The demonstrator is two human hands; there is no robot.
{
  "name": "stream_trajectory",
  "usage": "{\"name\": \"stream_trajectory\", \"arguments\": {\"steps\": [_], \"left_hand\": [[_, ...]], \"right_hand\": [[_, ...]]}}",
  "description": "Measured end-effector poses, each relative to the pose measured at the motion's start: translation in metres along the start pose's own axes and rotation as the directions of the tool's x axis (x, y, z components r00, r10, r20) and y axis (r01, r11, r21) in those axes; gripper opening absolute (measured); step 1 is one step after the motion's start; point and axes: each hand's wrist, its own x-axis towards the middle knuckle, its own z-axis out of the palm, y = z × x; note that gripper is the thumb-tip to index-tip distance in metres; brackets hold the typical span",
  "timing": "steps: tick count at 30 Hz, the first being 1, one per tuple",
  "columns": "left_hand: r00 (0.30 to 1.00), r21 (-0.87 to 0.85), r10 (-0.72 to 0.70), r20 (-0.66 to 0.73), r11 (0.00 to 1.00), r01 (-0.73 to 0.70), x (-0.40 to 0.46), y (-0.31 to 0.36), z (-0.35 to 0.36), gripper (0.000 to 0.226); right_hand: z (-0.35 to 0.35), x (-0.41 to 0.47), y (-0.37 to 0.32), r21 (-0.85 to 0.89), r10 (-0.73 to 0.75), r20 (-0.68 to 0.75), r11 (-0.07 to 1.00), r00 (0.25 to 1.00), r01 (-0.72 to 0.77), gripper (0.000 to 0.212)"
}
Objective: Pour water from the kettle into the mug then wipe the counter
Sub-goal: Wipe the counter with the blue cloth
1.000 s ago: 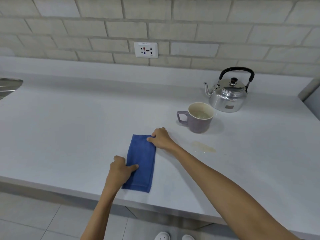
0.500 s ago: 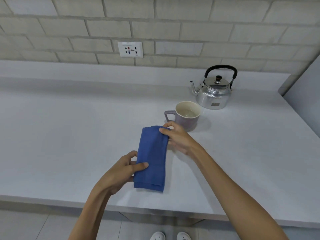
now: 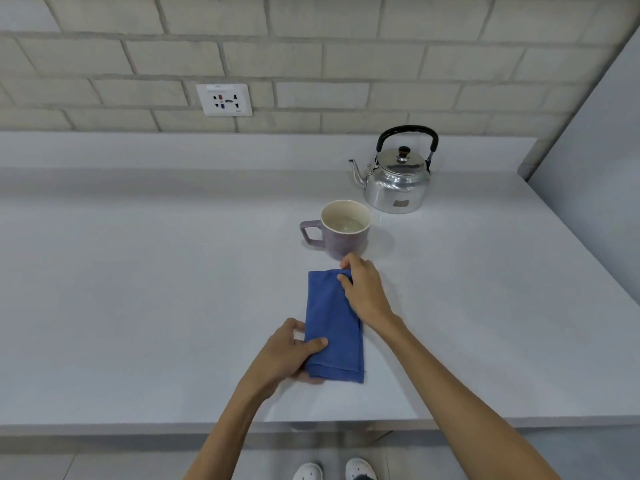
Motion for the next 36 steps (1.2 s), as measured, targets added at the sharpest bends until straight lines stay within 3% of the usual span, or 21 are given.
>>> {"name": "stream_trajectory", "arguments": {"steps": [2, 4, 5, 8, 10, 13, 19, 28, 36], "left_hand": [[0.983, 0.325, 0.115, -0.145, 0.944, -0.063, -0.003, 0.0, -0.004, 0.034], [0.898, 0.648, 0.317, -0.304, 0.76, -0.049, -0.001, -0.003, -0.008, 0.032], [0.843, 0.718, 0.421, -0.335, 0.693, -0.061, 0.002, -0.004, -0.009, 0.029], [0.724, 0.775, 0.63, -0.282, 0.594, -0.215, 0.018, -0.003, -0.008, 0.02], [0.699, 0.814, 0.681, -0.217, 0.521, -0.255, 0.03, -0.007, -0.009, 0.025], [0.706, 0.812, 0.672, -0.224, 0.529, -0.246, 0.042, -0.015, -0.01, 0.035], [0.706, 0.836, 0.678, -0.208, 0.497, -0.231, 0.05, -0.029, -0.008, 0.042], [0.667, 0.839, 0.711, -0.223, 0.488, -0.24, 0.052, -0.032, -0.007, 0.046], [0.663, 0.856, 0.719, -0.21, 0.462, -0.23, 0.052, -0.035, -0.007, 0.051]], "right_hand": [[0.005, -0.007, -0.004, -0.203, -0.063, -0.105, 0.978, 0.992, 0.04, 0.018], [0.013, -0.015, -0.014, -0.252, -0.069, -0.191, 0.968, 0.979, 0.019, 0.024], [0.02, -0.02, -0.019, -0.26, -0.065, -0.198, 0.966, 0.978, 0.012, 0.026], [0.046, -0.033, -0.028, -0.264, -0.003, -0.077, 0.964, 0.997, -0.018, 0.038], [0.058, -0.04, -0.027, -0.313, 0.015, 0.004, 0.95, 1.0, -0.014, 0.048], [0.06, -0.045, -0.023, -0.379, -0.044, 0.024, 0.924, 0.999, 0.05, 0.051], [0.042, -0.075, -0.009, -0.344, -0.136, 0.116, 0.924, 0.984, 0.169, 0.059], [-0.005, -0.069, 0.05, -0.405, -0.084, 0.078, 0.908, 0.993, 0.108, 0.059], [0.016, -0.03, 0.033, -0.412, -0.082, 0.125, 0.902, 0.989, 0.127, 0.059]]}}
